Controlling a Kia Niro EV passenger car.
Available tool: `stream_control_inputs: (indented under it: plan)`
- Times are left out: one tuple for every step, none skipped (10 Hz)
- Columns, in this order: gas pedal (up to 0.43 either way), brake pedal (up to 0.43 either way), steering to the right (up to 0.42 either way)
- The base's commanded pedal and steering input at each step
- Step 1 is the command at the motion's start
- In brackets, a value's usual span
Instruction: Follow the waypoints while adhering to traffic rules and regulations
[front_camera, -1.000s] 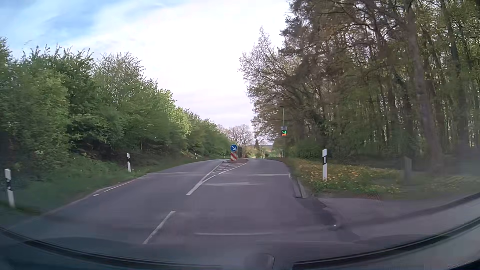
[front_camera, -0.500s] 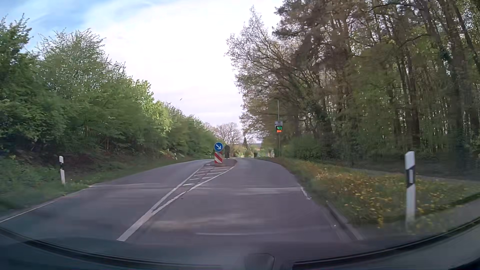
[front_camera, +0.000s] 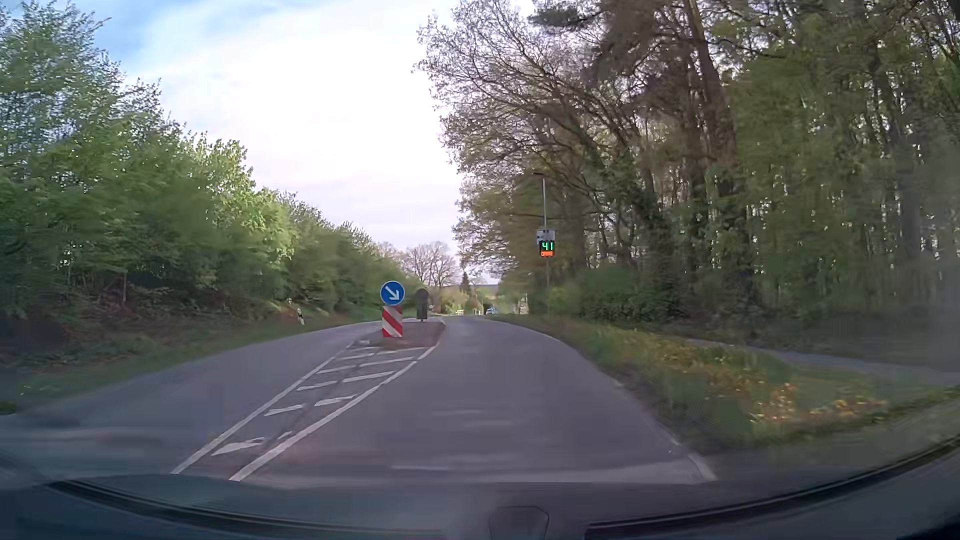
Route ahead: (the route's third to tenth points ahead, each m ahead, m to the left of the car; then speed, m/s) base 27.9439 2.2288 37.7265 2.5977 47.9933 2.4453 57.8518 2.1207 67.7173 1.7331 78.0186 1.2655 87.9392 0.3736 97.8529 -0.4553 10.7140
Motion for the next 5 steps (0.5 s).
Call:
stream_control_inputs:
  plan:
    - [0.0,0.012,0.034]
    - [0.0,0.012,0.033]
    - [0.0,0.006,0.03]
    - [0.0,0.0,0.024]
    - [0.0,0.0,0.017]
